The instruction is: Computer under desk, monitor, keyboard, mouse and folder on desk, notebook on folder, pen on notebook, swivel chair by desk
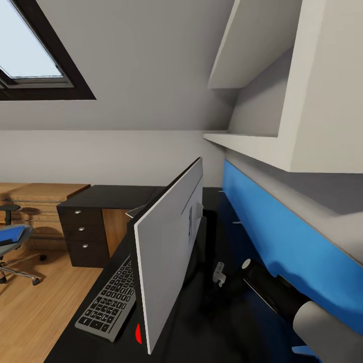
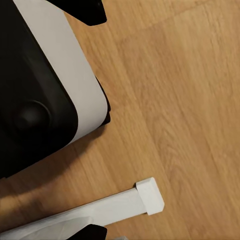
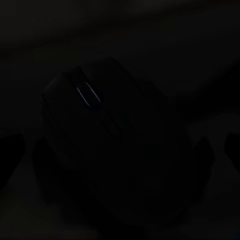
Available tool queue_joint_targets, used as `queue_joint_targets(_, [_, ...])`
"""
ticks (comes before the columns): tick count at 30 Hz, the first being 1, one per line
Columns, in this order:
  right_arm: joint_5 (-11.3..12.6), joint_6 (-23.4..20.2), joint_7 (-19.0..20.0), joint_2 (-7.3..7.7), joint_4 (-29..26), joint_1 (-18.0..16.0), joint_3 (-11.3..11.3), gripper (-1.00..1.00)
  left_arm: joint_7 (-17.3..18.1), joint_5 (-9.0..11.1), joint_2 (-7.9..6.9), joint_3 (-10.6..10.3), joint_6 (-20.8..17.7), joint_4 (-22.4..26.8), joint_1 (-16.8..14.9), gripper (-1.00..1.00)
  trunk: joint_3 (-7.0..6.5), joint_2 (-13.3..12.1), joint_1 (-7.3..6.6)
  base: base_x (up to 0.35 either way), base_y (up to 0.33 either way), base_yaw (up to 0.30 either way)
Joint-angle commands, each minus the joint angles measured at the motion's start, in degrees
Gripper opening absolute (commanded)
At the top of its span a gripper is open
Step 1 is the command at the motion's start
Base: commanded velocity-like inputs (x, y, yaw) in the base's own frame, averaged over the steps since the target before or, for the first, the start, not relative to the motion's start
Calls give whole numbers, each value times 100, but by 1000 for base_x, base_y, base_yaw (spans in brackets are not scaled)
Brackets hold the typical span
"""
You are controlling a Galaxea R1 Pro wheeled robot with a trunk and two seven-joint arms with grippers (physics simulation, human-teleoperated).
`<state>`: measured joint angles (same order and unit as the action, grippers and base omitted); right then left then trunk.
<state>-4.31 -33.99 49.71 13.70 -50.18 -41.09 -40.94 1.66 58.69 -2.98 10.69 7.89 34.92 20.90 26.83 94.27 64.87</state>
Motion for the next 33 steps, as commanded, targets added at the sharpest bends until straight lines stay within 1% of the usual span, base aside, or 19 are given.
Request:
queue_joint_targets(1, [-45, -11, 30, 5, -11, -4, -6, 100, 18, 61, -1, -6, 8, 4, 1, 100, 6, 3, 0, 0, 0, 0])
queue_joint_targets(6, [-44, -14, 28, 2, -4, -4, -1, 100, 18, 59, -1, -6, 5, 6, 1, 100, 6, 3, 0, 0, 0, 0])
queue_joint_targets(7, [-42, -16, 28, 2, -1, -4, 1, -100, 18, 60, -1, -6, 5, 6, 1, 100, 6, 3, 0, 0, 0, 0])
queue_joint_targets(25, [-26, -48, 30, 4, 0, -13, 33, -100, -9, 55, -1, -6, 4, 5, 1, 100, 6, 3, 0, 0, 0, 0])
queue_joint_targets(33, [-24, -47, 29, 10, -19, -13, 37, -100, -7, 2, 7, -25, 16, 6, 1, 100, 6, 3, 0, 0, 0, 0])
